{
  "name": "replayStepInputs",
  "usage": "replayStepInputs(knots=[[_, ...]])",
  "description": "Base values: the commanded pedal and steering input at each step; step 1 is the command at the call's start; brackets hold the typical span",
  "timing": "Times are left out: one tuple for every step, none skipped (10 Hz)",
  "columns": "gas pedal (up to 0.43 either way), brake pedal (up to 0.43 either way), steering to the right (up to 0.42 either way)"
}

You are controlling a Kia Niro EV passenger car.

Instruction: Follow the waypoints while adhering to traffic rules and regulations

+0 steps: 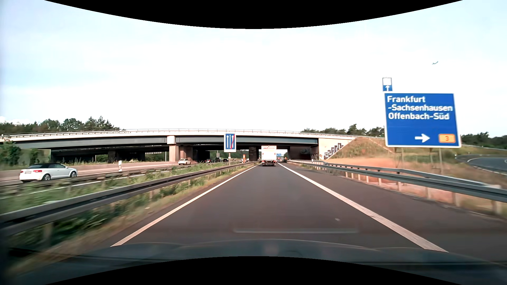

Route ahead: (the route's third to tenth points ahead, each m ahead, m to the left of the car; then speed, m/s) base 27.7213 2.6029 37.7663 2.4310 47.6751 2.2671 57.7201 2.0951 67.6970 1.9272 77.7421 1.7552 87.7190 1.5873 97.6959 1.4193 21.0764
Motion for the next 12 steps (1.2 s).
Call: replayStepInputs(knots=[[0.110, 0.000, -0.003], [0.110, 0.000, -0.003], [0.110, 0.000, -0.003], [0.110, 0.000, -0.003], [0.110, 0.000, -0.003], [0.110, 0.000, -0.003], [0.110, 0.000, -0.003], [0.110, 0.000, -0.003], [0.110, 0.000, -0.003], [0.110, 0.000, -0.003], [0.110, 0.000, -0.003], [0.110, 0.000, -0.003]])
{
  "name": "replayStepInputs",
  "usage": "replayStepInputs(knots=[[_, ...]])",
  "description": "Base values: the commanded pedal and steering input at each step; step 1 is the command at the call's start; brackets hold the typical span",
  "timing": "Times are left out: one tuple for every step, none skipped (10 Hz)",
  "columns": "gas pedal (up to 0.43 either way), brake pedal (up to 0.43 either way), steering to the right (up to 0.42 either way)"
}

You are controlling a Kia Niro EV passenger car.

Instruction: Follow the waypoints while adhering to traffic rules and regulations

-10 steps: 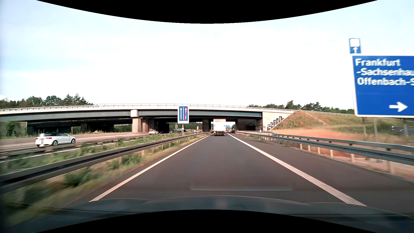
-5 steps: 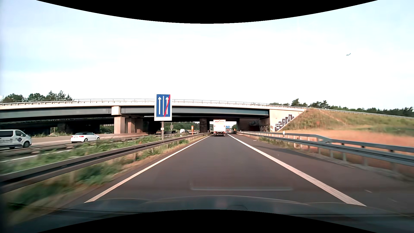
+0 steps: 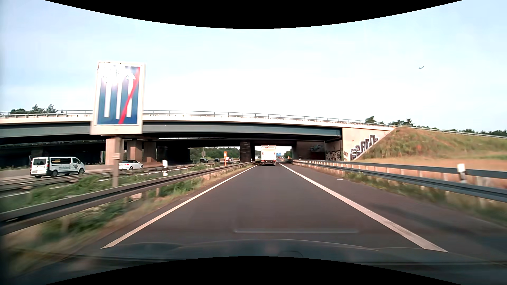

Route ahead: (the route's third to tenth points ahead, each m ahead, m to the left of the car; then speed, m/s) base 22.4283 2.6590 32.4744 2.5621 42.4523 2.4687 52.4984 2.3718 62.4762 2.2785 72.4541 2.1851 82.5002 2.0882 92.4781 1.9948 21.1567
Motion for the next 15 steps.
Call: replayStepInputs(knots=[[0.110, 0.000, -0.003], [0.110, 0.000, -0.003], [0.110, 0.000, -0.003], [0.110, 0.000, -0.003], [0.110, 0.000, -0.003], [0.110, 0.000, -0.003], [0.110, 0.000, -0.003], [0.110, 0.000, -0.003], [0.110, 0.000, -0.003], [0.110, 0.000, -0.003], [0.110, 0.000, -0.003], [0.110, 0.000, -0.003], [0.110, 0.000, -0.003], [0.110, 0.000, -0.003], [0.110, 0.000, -0.003]])
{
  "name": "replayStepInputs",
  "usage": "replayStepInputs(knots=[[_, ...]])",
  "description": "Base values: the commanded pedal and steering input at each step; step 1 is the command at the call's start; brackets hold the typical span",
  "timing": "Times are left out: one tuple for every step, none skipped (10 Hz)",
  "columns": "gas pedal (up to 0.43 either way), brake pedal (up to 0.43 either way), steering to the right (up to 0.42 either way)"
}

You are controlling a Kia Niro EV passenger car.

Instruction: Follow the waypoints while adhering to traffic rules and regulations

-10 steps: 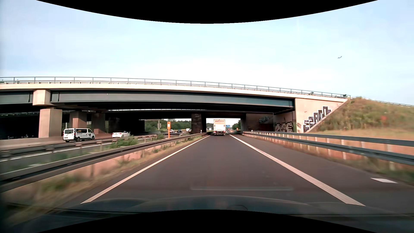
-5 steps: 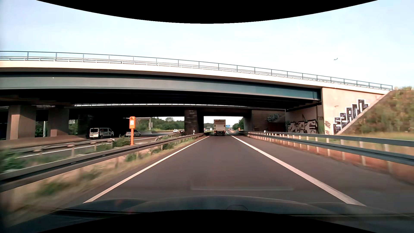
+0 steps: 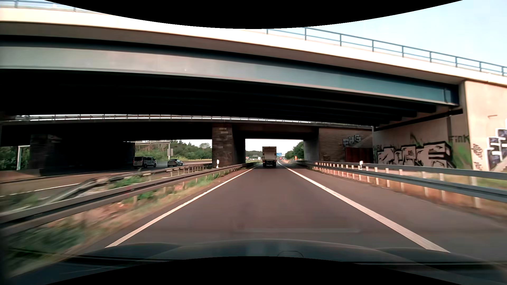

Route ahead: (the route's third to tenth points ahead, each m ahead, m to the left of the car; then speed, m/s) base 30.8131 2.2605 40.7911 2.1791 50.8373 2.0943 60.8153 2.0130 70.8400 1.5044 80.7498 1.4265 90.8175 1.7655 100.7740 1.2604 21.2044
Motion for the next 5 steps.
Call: replayStepInputs(knots=[[0.110, 0.000, -0.003], [0.110, 0.000, -0.003], [0.110, 0.000, -0.003], [0.110, 0.000, -0.003], [0.110, 0.000, -0.003]])
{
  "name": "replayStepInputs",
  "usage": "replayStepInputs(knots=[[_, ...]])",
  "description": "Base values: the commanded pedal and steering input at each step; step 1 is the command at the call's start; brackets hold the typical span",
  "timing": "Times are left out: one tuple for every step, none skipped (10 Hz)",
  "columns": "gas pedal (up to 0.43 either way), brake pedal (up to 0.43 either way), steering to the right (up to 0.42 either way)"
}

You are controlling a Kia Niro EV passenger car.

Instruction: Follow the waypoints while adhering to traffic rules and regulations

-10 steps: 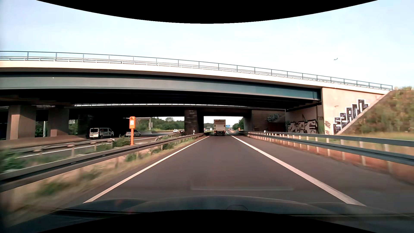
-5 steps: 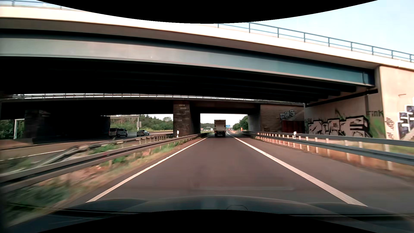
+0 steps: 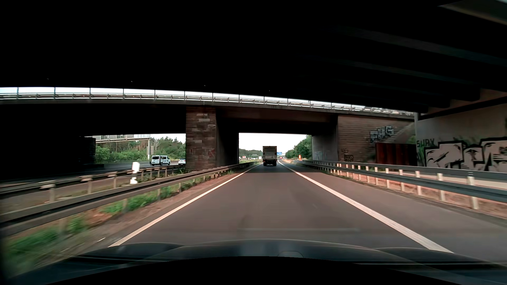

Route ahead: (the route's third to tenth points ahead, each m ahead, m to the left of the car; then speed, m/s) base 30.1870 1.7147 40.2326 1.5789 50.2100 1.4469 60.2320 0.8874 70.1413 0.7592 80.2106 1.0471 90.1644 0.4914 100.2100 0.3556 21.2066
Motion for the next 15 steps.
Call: replayStepInputs(knots=[[0.110, 0.000, -0.003], [0.110, 0.000, -0.003], [0.110, 0.000, -0.003], [0.110, 0.000, -0.003], [0.110, 0.000, -0.003], [0.110, 0.000, -0.003], [0.110, 0.000, -0.003], [0.110, 0.000, -0.003], [0.110, 0.000, -0.003], [0.110, 0.000, -0.003], [0.110, 0.000, -0.003], [0.110, 0.000, -0.003], [0.110, 0.000, -0.003], [0.110, 0.000, -0.003], [0.110, 0.000, -0.003]])
